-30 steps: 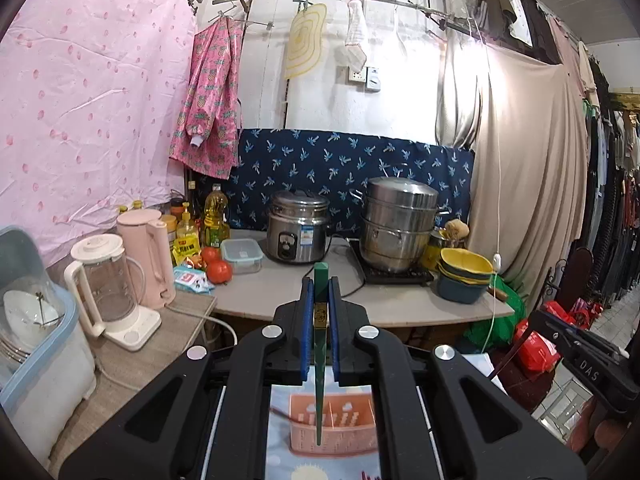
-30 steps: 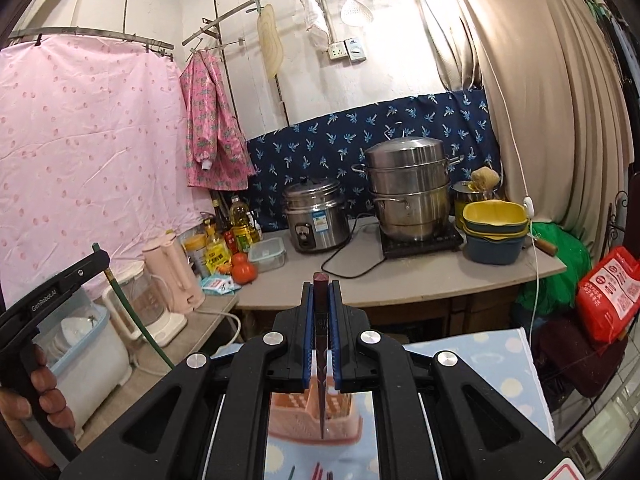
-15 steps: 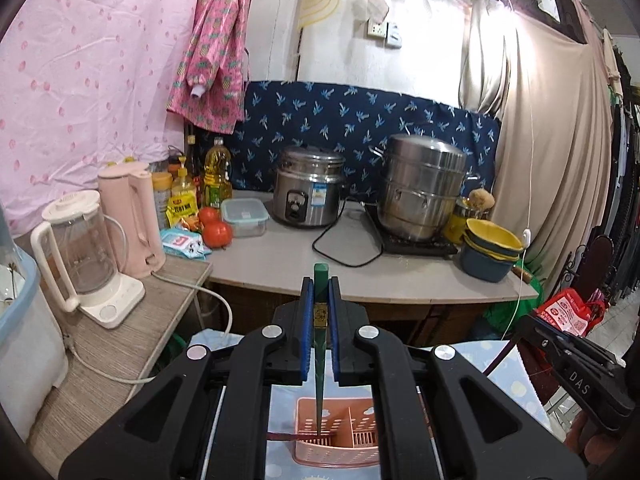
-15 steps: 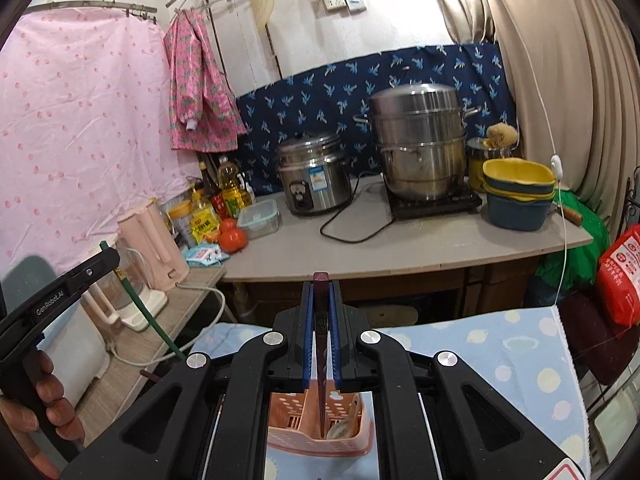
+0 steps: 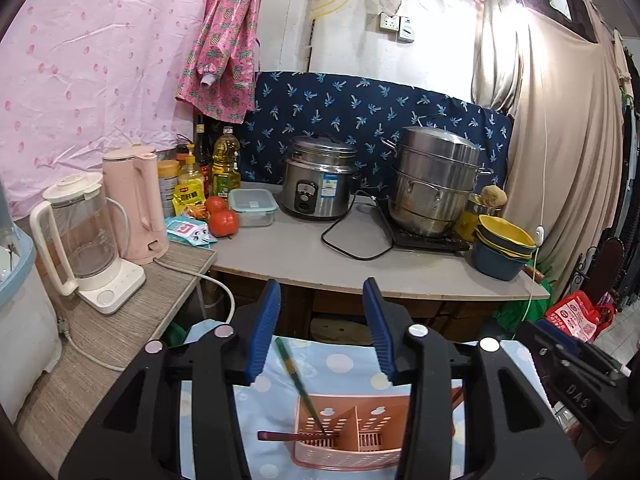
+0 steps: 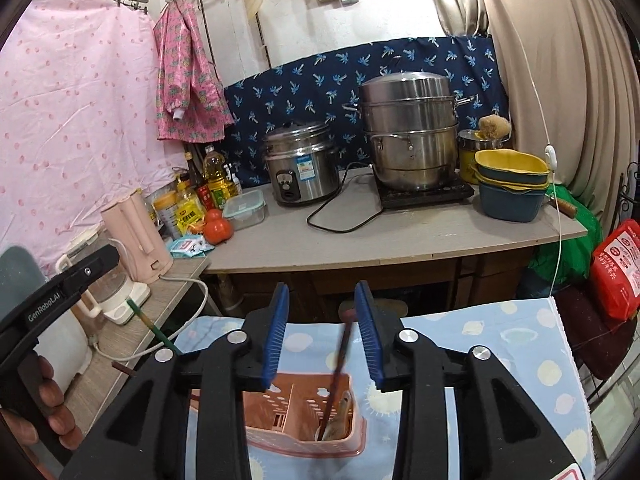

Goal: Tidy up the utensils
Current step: 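Open the right tool over the pink basket while the left tool releases the green chopstick, then move both tools back down toward the remaining utensils on the table, then grasp the green chopstick with the left tool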

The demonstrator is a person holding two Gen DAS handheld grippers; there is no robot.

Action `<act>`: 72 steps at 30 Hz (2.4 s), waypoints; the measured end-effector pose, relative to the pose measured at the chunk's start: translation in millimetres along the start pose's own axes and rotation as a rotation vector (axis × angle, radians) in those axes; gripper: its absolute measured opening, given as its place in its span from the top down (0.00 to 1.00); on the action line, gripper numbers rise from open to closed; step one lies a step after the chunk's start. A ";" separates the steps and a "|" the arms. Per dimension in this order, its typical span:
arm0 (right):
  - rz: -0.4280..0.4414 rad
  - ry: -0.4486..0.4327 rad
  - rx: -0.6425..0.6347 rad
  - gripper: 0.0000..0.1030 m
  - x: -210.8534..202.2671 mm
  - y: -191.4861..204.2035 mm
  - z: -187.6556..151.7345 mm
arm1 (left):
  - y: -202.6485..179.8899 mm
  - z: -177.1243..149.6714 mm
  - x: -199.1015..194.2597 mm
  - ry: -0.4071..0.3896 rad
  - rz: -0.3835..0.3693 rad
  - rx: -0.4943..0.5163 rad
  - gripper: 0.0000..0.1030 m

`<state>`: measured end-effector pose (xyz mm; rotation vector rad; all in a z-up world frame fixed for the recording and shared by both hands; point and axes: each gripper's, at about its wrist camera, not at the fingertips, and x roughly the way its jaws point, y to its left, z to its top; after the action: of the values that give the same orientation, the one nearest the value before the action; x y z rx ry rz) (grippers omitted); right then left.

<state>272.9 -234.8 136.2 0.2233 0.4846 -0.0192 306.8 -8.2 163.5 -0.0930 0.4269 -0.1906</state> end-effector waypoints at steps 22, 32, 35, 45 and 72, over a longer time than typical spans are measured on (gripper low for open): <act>-0.025 0.052 -0.044 0.65 -92.7 -3.5 -73.4 | 13.9 -59.0 -83.2 0.097 0.004 0.005 0.58; -0.069 0.155 -0.050 0.65 -139.2 -14.8 -161.5 | 12.9 -162.3 -113.7 0.272 -0.019 0.002 0.58; -0.075 0.192 -0.041 0.65 -150.8 -20.4 -187.8 | 9.9 -195.0 -121.5 0.333 -0.039 -0.002 0.58; -0.100 0.322 -0.023 0.65 -169.4 -29.6 -268.4 | -8.7 -286.9 -136.9 0.503 -0.082 0.023 0.58; -0.072 0.424 0.000 0.65 -163.4 -31.0 -312.8 | -18.2 -331.0 -125.8 0.554 -0.076 0.070 0.93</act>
<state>-17.8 -202.6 -63.7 0.2107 0.9151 -0.0423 52.6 -16.8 -83.5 0.0149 0.9684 -0.3067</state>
